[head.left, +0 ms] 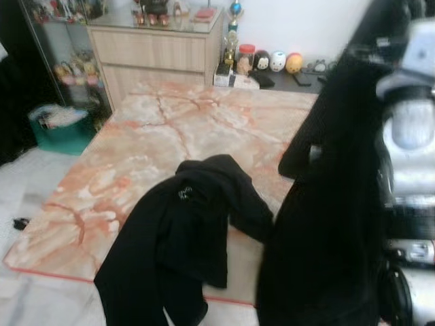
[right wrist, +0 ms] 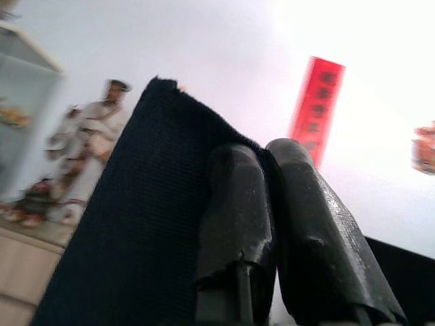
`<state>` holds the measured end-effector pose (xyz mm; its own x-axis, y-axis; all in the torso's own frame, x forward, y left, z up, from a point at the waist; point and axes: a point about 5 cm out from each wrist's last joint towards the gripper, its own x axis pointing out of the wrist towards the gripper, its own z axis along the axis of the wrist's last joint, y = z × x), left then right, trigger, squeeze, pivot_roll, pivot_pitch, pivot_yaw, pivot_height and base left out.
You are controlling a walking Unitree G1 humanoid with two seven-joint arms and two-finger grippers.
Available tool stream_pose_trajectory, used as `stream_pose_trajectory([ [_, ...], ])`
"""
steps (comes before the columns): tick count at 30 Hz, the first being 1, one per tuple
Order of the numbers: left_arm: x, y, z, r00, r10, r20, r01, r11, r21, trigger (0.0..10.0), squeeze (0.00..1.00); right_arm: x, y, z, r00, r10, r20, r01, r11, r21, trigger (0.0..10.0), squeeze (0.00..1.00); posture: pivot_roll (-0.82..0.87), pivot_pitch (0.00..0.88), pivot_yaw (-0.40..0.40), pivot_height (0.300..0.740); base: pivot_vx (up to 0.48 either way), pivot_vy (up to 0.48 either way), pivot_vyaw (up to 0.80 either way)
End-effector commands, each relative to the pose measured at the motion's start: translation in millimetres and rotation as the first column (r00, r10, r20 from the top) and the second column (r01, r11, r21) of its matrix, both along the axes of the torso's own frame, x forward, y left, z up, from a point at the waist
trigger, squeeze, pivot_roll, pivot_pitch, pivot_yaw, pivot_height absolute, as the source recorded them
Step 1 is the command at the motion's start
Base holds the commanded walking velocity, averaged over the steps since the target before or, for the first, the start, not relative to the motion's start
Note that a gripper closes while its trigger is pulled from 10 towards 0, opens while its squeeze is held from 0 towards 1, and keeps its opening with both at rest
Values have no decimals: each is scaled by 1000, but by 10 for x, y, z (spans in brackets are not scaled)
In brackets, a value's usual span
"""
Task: Hang hanger
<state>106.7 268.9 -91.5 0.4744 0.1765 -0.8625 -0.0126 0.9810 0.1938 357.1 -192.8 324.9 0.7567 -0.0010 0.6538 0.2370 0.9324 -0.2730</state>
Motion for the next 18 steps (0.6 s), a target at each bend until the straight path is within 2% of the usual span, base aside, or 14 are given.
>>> stream_pose_trajectory([
  [1,-6,-52,-20,1000,10,-2,-10,1000,-18,10000,0,23,-85,-115,999,-10,-42,11,1000,17,10000,0,92,0,-65,740,300,0,0],
  [4,-21,-62,-27,1000,20,-5,-20,999,-37,10000,0,60,44,-467,982,71,-174,-56,994,92,10000,0,108,0,-78,740,0,0,0],
  [7,-31,-56,-28,999,35,-2,-35,999,-37,10000,0,-7,145,-713,966,111,-233,-91,991,95,10000,0,111,0,-76,740,0,0,0],
  [8,-36,-54,-29,999,36,-4,-37,999,-35,10000,0,-59,174,-817,958,126,-257,-97,988,122,10000,0,109,0,-75,740,0,0,0],
  [10,-41,-52,-30,999,37,-6,-37,999,-34,10000,0,-99,192,-884,953,137,-271,-101,984,144,10000,0,108,0,-73,740,0,0,0],
  [12,-53,-46,-32,1000,25,-15,-25,999,-23,10000,0,-280,269,-1107,935,169,-312,-93,966,243,10000,0,111,0,-80,740,0,0,0],
  [15,-65,-36,-33,1000,19,-22,-19,1000,-12,10000,0,-535,386,-1344,905,196,-378,-97,959,265,10000,0,108,0,-82,740,0,0,0],
  [18,-68,-32,-32,1000,14,-22,-14,1000,-6,10000,0,-714,414,-1498,876,199,-439,-78,957,279,10000,0,104,0,-81,740,0,0,0],
])
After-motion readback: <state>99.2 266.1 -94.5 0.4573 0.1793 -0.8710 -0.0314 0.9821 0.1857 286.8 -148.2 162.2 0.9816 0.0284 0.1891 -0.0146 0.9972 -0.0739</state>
